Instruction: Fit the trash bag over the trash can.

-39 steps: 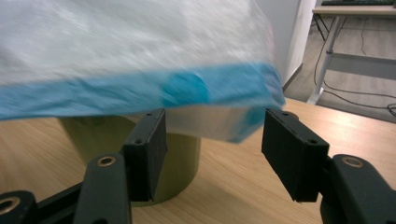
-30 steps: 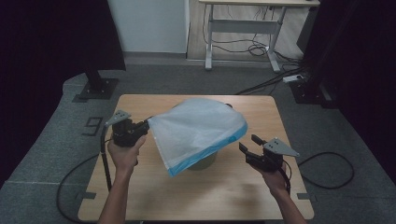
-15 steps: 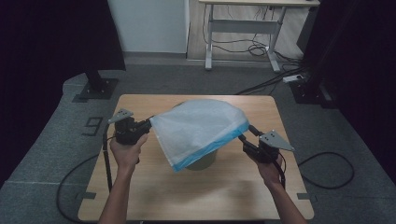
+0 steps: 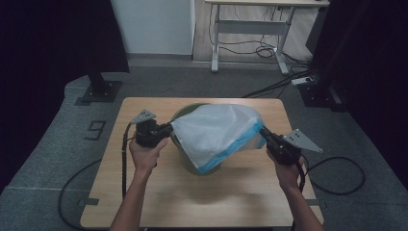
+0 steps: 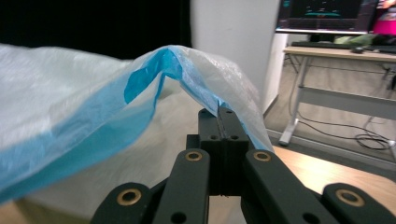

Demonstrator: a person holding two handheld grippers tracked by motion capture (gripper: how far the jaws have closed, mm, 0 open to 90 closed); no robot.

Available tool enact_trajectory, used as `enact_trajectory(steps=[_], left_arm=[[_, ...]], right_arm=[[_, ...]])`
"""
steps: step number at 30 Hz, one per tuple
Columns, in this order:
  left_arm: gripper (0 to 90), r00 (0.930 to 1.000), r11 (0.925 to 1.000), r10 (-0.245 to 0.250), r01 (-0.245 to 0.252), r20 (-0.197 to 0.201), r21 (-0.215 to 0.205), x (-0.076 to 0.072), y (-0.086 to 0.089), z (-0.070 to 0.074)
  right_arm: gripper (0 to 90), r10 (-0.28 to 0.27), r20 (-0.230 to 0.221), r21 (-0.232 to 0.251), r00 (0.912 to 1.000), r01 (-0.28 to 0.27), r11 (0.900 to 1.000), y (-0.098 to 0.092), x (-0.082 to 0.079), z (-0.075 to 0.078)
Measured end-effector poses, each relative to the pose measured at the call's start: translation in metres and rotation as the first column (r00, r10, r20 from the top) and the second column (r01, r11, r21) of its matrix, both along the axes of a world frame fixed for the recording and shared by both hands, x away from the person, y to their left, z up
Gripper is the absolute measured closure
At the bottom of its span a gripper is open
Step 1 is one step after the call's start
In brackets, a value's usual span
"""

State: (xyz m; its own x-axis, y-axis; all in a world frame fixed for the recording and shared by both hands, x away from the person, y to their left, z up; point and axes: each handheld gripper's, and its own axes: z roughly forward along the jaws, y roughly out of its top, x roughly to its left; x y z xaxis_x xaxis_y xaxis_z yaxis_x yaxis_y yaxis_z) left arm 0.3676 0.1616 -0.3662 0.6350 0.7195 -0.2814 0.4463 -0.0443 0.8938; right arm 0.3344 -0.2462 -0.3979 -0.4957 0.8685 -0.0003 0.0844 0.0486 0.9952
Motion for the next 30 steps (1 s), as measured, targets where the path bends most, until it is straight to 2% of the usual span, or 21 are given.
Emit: enact_trajectory(steps=[5, 7, 10, 11, 15, 18, 21, 23, 27, 30], left_arm=[[81.2, 0.9960, 0.9958, -0.089, 0.089, -0.001, 0.018, -0.005, -0.009, 0.003], [69.3, 0.9912, 0.9903, -0.132, 0.132, -0.010, 0.043, -0.008, -0.008, 0.004], [50.8, 0.9900, 0.9841, -0.140, 0.141, -0.015, 0.108, -0.015, -0.004, 0.006], [45.3, 0.9897, 0.9829, -0.142, 0.143, -0.014, 0.116, -0.018, -0.001, 0.007], [32.1, 0.9891, 0.9822, -0.147, 0.145, 0.006, 0.119, -0.028, 0.015, 0.013], [29.0, 0.9912, 0.9868, -0.129, 0.126, 0.028, 0.101, -0.034, 0.025, 0.017], [28.5, 0.9924, 0.9895, -0.115, 0.111, 0.044, 0.093, -0.037, 0.024, 0.021], [28.5, 0.9909, 0.9897, -0.120, 0.115, 0.061, 0.085, -0.038, 0.018, 0.025], [28.5, 0.9863, 0.9867, -0.144, 0.136, 0.081, 0.088, -0.040, -0.003, 0.031], [28.5, 0.9867, 0.9863, -0.144, 0.137, 0.075, 0.092, -0.038, -0.021, 0.032]], right_arm=[[88.6, -0.047, -0.004, 0.021, 0.9989, 0.047, 0.999, -0.014, 0.005, 0.008], [88.6, -0.059, -0.008, 0.030, 0.9982, 0.059, 0.998, -0.018, 0.006, 0.009], [88.6, -0.073, -0.019, 0.046, 0.9972, 0.074, 0.996, -0.023, 0.008, 0.009], [88.7, -0.076, -0.022, 0.050, 0.9969, 0.077, 0.996, -0.025, 0.008, 0.009], [88.7, -0.081, -0.030, 0.057, 0.9963, 0.082, 0.995, -0.028, 0.010, 0.007], [88.7, -0.084, -0.034, 0.057, 0.9959, 0.086, 0.995, -0.029, 0.010, 0.006], [88.6, -0.069, -0.045, 0.080, 0.9966, 0.072, 0.994, -0.028, 0.010, 0.005], [88.6, -0.038, -0.066, 0.130, 0.9971, 0.046, 0.990, -0.024, 0.010, 0.006], [88.6, -0.011, -0.048, 0.107, 0.9988, 0.016, 0.994, -0.010, 0.009, 0.010], [88.6, 0.013, -0.038, 0.093, 0.9992, -0.010, 0.996, 0.001, 0.008, 0.010]])
